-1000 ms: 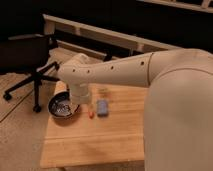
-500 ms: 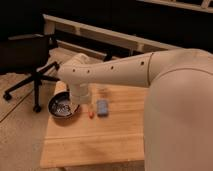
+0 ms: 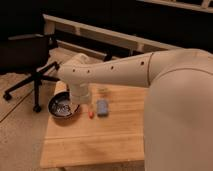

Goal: Place the white sponge in the ceramic bowl

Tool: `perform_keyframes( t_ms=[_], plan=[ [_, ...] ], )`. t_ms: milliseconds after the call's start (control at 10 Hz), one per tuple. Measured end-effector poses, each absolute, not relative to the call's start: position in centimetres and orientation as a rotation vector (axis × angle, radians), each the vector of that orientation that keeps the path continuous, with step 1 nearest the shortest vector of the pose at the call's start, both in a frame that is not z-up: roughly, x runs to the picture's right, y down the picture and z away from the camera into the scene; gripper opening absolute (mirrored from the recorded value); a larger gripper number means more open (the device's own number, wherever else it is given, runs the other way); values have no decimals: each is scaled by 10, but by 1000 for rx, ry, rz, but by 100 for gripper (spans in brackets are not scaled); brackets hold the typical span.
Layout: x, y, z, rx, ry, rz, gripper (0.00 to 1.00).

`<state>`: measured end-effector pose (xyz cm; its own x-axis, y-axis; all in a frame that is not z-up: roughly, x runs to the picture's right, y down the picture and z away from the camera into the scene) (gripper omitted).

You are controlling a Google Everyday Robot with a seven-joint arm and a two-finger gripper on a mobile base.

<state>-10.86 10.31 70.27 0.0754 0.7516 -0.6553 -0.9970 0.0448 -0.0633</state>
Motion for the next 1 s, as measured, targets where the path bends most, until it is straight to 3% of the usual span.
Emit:
perform_keyframes(
  t_ms=[300,600,1000],
  plan=[
    [-111,77,712,-588,443,1474,65],
    [-108,34,721,-595,243,1490,65],
    [-107,30,721,-597,221,1493,65]
  ],
)
